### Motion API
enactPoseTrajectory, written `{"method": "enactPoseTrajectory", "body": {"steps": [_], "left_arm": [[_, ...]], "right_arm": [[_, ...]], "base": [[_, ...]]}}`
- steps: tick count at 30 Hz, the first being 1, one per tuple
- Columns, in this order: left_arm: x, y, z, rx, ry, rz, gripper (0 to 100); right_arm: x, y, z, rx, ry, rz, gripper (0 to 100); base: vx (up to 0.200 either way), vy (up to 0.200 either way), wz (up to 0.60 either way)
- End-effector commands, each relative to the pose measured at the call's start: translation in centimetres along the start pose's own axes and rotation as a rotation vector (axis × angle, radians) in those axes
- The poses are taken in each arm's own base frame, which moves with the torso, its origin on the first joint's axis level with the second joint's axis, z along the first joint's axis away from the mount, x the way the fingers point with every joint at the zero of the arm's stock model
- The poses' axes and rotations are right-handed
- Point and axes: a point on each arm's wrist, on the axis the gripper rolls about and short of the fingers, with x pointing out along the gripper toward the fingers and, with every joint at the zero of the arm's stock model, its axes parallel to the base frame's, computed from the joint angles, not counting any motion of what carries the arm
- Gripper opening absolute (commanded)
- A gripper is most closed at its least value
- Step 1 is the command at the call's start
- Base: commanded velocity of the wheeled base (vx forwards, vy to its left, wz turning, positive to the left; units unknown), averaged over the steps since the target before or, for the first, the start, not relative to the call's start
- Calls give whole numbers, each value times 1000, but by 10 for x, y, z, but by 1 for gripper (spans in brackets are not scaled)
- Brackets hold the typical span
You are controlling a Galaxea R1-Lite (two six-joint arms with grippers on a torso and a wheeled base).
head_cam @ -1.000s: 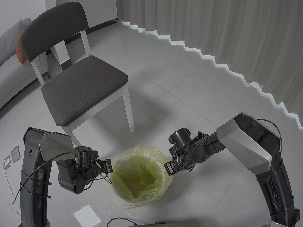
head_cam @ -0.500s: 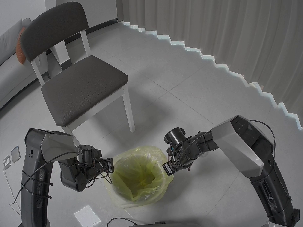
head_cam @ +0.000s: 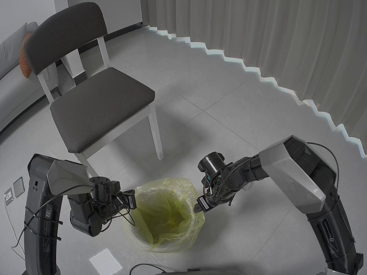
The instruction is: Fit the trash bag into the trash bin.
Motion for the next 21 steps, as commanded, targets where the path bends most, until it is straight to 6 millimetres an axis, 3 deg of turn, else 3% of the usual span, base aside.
{"method": "enactPoseTrajectory", "body": {"steps": [1,3,15,20,21], "left_arm": [[-11,-2,7,0,-18,-3,0],[-17,-4,8,4,-25,-7,0],[-39,-4,10,4,-76,-40,0],[-33,0,11,-8,-93,-25,0],[-26,6,14,-15,-117,-12,0]], "right_arm": [[-43,-6,10,17,-63,-4,100],[-51,-11,10,27,-72,-5,100],[-67,-14,6,34,-75,-8,100],[-67,-16,13,29,-106,-3,100],[-66,-19,26,21,-149,2,100]], "base": [[0,0,0],[0,0,0],[-200,0,0],[-120,0,0],[0,0,0]]}}
